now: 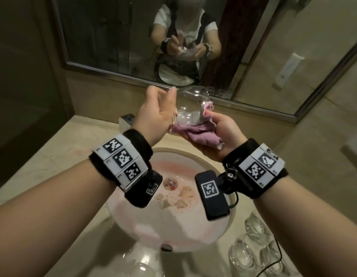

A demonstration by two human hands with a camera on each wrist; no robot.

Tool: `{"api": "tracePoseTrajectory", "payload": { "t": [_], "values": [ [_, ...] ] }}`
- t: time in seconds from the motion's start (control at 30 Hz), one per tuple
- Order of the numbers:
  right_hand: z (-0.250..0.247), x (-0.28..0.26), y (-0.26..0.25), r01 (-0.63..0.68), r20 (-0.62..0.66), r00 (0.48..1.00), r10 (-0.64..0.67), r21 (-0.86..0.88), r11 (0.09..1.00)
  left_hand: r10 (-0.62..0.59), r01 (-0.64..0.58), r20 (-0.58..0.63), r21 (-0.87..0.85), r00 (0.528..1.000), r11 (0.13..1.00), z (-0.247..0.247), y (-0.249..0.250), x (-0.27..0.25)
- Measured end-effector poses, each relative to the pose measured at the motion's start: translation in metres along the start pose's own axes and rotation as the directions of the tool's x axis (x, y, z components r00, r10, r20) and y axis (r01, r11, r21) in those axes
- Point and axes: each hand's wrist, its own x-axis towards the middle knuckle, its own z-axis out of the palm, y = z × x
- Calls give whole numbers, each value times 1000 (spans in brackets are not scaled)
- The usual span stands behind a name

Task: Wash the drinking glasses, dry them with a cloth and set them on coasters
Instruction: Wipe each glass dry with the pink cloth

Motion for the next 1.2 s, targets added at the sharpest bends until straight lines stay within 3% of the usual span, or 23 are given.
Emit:
{"api": "tracePoseTrajectory", "payload": {
  "t": [0.13, 0.2, 0.27, 0.3, 0.37, 0.47, 0.53, 0.57, 0.6, 0.67, 0.7, 0.77, 0.8, 0.83, 0.97, 1.07, 1.2],
  "values": [
    [-5, 6, -3, 62, 34, 997, -64, 70, 996, -120, 109, 139, 81, 983, 991, -5, -7, -9],
    [-7, 12, -1, 83, 95, 991, -89, 68, 994, -236, 269, 251, -103, 939, 958, -6, -7, -8],
    [-6, 18, 6, 180, 49, 984, -174, -175, 968, -293, 397, 344, -285, 892, 873, -4, -4, -9],
    [-3, 18, 11, 239, 19, 968, -249, -364, 900, -300, 423, 359, -337, 884, 841, -3, -2, -11],
    [1, 17, 21, 357, 77, 911, -405, -639, 682, -317, 452, 355, -413, 879, 791, -2, 2, -12],
    [-9, 18, 35, 554, 293, 770, -566, -746, 368, -381, 483, 299, -477, 875, 734, -4, 1, -6],
    [-15, 20, 43, 650, 526, 629, -573, -760, 15, -388, 459, 246, -447, 888, 767, -3, -5, -5],
    [-13, 20, 43, 649, 594, 597, -539, -753, -111, -378, 442, 230, -429, 897, 788, -2, -9, -7],
    [-12, 21, 41, 640, 621, 593, -512, -750, -168, -365, 426, 221, -425, 905, 799, -1, -12, -8],
    [-2, 26, 34, 639, 604, 629, -491, -760, -116, -326, 386, 210, -428, 922, 817, -3, -17, -12],
    [1, 30, 29, 629, 540, 673, -504, -777, 8, -293, 359, 214, -420, 932, 834, -5, -16, -13],
    [5, 33, 23, 525, 286, 825, -487, -707, 474, -205, 296, 260, -391, 944, 871, -10, -12, -14],
    [1, 33, 23, 445, 216, 888, -406, -624, 642, -160, 259, 279, -369, 947, 893, -12, -9, -15],
    [1, 31, 24, 374, 177, 926, -333, -553, 745, -124, 225, 291, -345, 949, 911, -14, -8, -14],
    [-1, 25, 33, 308, 178, 948, -264, -309, 900, -91, 167, 254, -296, 963, 941, -14, -11, -11],
    [0, 20, 37, 304, 153, 949, -276, -199, 932, -60, 112, 212, -242, 976, 964, -10, -15, -18],
    [-5, 18, 40, 289, 87, 957, -278, -187, 939, -12, 74, 242, -252, 970, 965, -11, -10, -21]
  ]
}}
